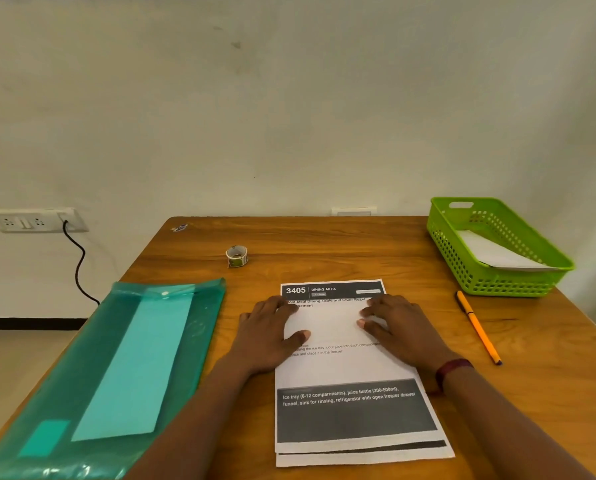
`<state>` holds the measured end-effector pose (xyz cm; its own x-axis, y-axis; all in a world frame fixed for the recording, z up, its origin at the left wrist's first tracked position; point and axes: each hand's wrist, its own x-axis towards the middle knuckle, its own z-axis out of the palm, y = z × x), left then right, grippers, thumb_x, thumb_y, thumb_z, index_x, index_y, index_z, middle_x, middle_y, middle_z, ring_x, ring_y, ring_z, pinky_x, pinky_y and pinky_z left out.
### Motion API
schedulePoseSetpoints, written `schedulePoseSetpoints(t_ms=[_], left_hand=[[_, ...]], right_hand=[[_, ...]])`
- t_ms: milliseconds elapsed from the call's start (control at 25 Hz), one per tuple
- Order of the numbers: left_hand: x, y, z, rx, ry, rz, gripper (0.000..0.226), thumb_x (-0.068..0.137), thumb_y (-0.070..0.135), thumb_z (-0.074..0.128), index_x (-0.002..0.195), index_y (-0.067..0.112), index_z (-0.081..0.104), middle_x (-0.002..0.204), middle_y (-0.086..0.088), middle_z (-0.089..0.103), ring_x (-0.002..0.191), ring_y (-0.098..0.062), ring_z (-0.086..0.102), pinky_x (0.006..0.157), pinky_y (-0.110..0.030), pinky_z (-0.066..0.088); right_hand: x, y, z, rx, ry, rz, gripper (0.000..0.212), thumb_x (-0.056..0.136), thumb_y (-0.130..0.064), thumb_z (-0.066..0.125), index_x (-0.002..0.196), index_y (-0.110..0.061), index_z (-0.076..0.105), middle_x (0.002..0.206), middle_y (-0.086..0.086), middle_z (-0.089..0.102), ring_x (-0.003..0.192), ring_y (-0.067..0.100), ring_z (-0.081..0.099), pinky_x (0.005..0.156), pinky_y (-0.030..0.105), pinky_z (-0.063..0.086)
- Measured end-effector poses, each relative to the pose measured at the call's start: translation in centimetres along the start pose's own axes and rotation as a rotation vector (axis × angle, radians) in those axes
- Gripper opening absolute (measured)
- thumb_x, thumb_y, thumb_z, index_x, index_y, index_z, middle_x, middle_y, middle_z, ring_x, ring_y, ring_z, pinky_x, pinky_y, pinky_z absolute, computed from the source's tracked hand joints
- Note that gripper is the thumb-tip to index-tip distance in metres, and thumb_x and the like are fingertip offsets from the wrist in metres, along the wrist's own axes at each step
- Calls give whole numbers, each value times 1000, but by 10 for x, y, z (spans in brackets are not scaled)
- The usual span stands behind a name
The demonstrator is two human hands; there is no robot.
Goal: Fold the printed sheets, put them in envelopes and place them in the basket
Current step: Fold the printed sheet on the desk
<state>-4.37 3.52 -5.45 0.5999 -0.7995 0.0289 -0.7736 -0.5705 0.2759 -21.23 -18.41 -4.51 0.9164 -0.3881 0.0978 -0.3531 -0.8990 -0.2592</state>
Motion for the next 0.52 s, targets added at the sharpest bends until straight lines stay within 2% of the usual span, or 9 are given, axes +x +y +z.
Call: schedulePoseSetpoints(t_ms=[120, 200, 320, 520], left_hand=[[9, 1, -9, 4, -36, -25, 69, 86, 65, 52, 144, 32, 35, 145, 5, 36, 132, -17, 32, 102, -43, 33], [13, 5, -12, 5, -48, -36, 74, 85, 63, 58, 146, 33, 30, 143, 3, 37, 132, -20, 31, 102, -44, 33], [19, 8, -16, -7, -107, -61, 80, 83, 60, 63, 148, 33, 25, 144, -1, 35, 135, -24, 28, 105, -48, 31], [32, 13, -23, -42, -194, -105, 86, 79, 53, 72, 147, 32, 25, 145, -6, 30, 138, -28, 22, 109, -49, 25]], right_hand=[[5, 9, 8, 94, 50, 35, 53, 85, -63, 52, 130, -35, 54, 131, -8, 51, 122, 16, 43, 93, 32, 30], [8, 11, 11, 140, 70, 59, 53, 85, -53, 63, 133, -37, 50, 131, -6, 49, 125, 16, 39, 94, 31, 26], [12, 9, 8, 140, 39, 87, 56, 85, -51, 64, 136, -37, 47, 130, -4, 46, 126, 18, 35, 97, 32, 25], [20, 6, 0, 104, -114, 111, 64, 87, -51, 61, 144, -38, 36, 134, 1, 36, 130, 21, 27, 103, 39, 24]])
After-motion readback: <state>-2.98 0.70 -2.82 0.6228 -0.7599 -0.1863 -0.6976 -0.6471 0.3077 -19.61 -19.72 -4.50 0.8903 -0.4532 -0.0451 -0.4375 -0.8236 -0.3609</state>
